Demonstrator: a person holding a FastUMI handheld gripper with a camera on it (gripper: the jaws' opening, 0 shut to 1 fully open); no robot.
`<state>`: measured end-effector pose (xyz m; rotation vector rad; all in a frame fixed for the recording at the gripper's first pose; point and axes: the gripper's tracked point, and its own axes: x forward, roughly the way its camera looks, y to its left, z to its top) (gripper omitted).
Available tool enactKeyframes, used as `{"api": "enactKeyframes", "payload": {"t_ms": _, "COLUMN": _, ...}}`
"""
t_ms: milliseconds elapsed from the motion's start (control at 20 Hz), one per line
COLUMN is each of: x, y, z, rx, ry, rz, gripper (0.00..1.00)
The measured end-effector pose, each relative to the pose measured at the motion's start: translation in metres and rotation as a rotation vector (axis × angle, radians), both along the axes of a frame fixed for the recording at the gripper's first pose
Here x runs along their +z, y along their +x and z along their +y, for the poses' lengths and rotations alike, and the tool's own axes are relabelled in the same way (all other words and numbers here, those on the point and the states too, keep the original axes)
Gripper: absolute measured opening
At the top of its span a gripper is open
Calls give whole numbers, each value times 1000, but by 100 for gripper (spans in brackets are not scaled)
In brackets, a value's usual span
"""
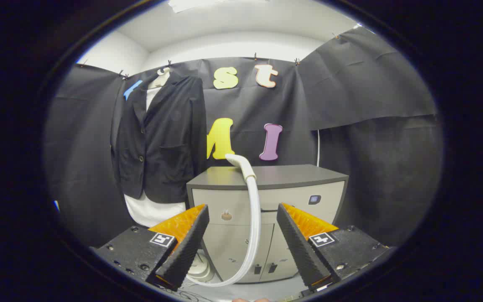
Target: Iron the clothes twice with a garment steamer, once on the left side and once on the right side.
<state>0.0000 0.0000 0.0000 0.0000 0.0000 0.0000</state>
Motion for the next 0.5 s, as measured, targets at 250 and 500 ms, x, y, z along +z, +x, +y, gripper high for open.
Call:
{"api": "enactKeyframes", "payload": {"t_ms": 250, "x": -5, "y": 5, "z": -14, "rx": -1, "ry": -17, "rz": 11, "gripper": 100}}
{"api": "enactKeyframes", "payload": {"t_ms": 500, "x": -8, "y": 7, "z": -26, "rx": 17, "ry": -4, "rz": 28, "gripper": 100}}
